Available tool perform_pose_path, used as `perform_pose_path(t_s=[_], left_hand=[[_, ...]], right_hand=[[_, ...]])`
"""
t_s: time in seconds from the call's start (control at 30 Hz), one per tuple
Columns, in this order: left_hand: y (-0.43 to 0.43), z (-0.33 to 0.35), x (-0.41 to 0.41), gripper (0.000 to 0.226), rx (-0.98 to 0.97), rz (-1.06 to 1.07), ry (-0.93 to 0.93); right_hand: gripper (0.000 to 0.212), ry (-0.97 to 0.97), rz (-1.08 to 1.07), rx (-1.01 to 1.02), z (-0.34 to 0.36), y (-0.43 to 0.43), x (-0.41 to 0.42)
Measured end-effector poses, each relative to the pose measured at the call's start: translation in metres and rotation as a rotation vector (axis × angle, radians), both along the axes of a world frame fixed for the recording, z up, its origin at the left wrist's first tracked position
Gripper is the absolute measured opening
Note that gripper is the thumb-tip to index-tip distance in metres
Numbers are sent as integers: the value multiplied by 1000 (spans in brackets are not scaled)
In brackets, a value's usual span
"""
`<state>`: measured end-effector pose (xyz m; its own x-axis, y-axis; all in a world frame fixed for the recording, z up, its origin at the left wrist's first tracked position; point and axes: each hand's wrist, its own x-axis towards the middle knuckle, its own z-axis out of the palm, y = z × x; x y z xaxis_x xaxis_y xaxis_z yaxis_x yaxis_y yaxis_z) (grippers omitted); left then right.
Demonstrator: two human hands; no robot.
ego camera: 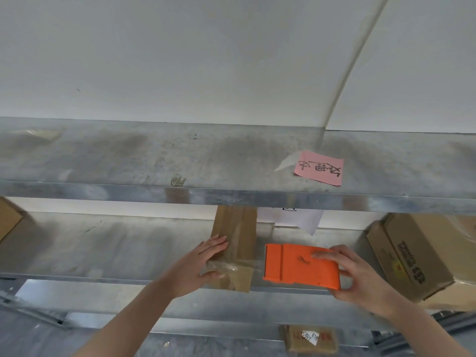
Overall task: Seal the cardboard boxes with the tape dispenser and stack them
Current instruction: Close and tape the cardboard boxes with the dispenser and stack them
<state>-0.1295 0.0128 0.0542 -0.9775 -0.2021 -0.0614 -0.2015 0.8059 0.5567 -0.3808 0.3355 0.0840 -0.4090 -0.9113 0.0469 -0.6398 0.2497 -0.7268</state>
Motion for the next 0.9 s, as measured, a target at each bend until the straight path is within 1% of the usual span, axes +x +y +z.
perform_pose_path(t_s=[0.2, 0.3, 0.4, 0.53, 0.7, 0.9], left_hand=[[4, -1, -2, 70, -34, 11, 10], [2, -4, -1, 71, -34, 22, 15], [3, -8, 0, 74, -8, 48, 6], [6, -11, -4, 77, 38, 70, 26], [1, -10, -1, 80, 42, 74, 16], [7, -10, -3, 81, 65, 69, 25]], right_hand=[[81, -66, -2, 41, -4, -3, -3], [81, -68, 1, 58, 2, 4, -10], [86, -65, -40, 46, 10, 19, -27], [84, 1, 15, 61, 17, 8, -35], [79, -1, 37, 130, -3, -13, -28], [75, 157, 66, 227, -23, -37, -8]])
